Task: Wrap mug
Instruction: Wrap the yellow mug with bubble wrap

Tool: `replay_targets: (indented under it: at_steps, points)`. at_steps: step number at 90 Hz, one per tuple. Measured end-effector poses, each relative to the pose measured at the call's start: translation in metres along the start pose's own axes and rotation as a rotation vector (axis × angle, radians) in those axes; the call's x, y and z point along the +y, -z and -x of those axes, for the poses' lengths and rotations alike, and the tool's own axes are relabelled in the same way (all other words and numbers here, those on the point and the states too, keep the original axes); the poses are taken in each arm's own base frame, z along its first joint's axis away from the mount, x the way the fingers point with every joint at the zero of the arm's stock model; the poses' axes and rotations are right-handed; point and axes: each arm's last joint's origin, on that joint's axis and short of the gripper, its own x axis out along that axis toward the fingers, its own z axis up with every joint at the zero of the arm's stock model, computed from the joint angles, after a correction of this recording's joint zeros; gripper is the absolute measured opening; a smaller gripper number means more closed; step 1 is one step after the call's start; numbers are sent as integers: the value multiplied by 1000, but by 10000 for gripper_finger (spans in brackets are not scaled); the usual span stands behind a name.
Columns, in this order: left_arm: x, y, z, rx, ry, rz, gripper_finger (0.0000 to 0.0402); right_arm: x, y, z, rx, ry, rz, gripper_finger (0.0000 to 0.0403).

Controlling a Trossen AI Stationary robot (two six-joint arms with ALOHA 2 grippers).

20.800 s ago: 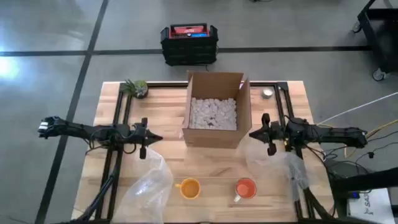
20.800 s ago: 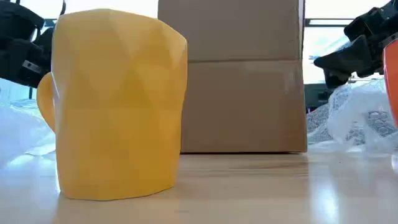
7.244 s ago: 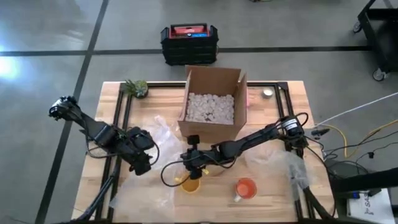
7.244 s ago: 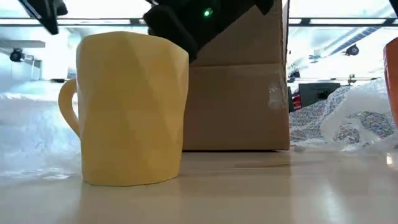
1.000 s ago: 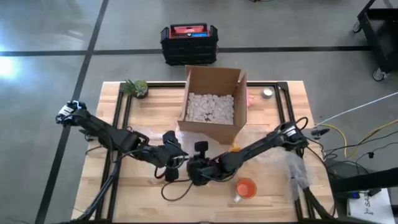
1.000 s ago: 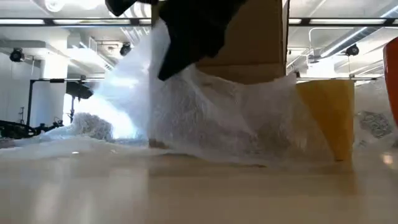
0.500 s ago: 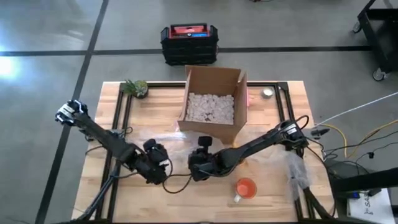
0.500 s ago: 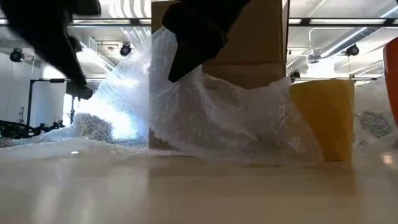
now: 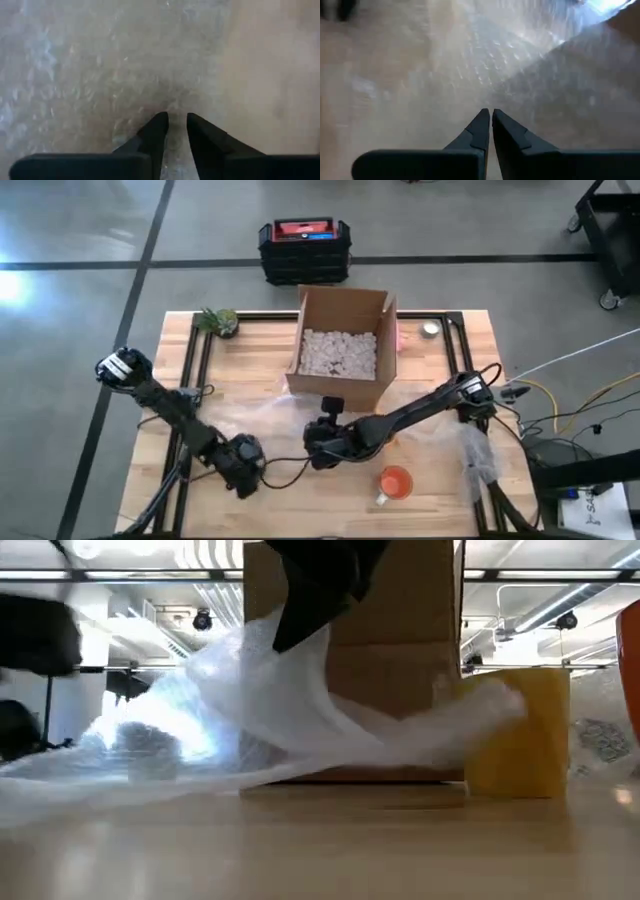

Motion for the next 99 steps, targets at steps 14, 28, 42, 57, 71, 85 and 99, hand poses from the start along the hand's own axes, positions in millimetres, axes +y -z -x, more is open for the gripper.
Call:
replay_targets:
  at_steps: [14, 28, 42, 57, 71, 85, 99]
  points:
    - [-26, 23, 12, 46, 69, -46, 49, -11, 0, 7, 82, -149, -123, 7]
    - [-28, 39, 18, 96, 21, -11, 39, -19, 16, 1, 250, -147, -180, 7]
    - [-39, 29, 29, -1, 31, -12, 37, -20, 11, 8, 235, -182, -199, 7]
    - [-49, 9, 40, -260, -38, -128, 36, 0, -22, 36, -58, -358, -136, 7]
    - [-34, 3, 33, -374, -141, -141, 36, 26, -26, 14, -156, -502, -67, 7]
    - [-12, 6, 16, -355, -210, -86, 36, 56, -14, -34, -206, -557, 43, 7]
    - [-2, 8, 6, -337, -207, -46, 36, 75, 8, -82, -123, -535, 143, 7]
